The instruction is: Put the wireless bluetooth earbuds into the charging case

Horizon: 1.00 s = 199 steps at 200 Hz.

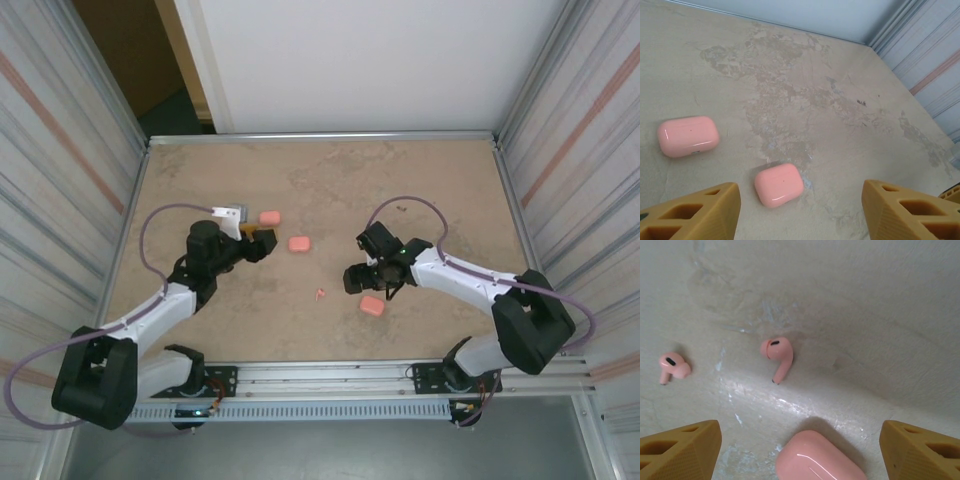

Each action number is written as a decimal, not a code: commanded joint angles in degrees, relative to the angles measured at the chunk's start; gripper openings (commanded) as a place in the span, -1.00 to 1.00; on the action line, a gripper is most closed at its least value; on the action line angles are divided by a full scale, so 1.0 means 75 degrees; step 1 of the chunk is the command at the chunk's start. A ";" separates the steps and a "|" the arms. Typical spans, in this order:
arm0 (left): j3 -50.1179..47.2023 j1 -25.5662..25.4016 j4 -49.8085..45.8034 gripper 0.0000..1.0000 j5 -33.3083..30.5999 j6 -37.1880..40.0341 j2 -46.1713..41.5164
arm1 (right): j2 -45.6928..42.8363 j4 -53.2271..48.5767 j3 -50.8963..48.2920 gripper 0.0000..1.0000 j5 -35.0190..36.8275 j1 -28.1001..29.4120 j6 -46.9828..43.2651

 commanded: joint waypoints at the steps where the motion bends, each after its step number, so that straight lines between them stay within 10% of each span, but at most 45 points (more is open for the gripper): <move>1: -0.0072 0.0073 0.0097 0.30 -0.0158 0.0183 -0.0132 | 0.0247 -0.0057 -0.0105 0.61 -0.0336 0.0099 0.0075; 199: 0.0076 0.0127 0.0320 0.31 0.0055 0.0007 0.0411 | 0.1024 -0.1575 0.0289 0.25 0.0365 0.1122 0.0540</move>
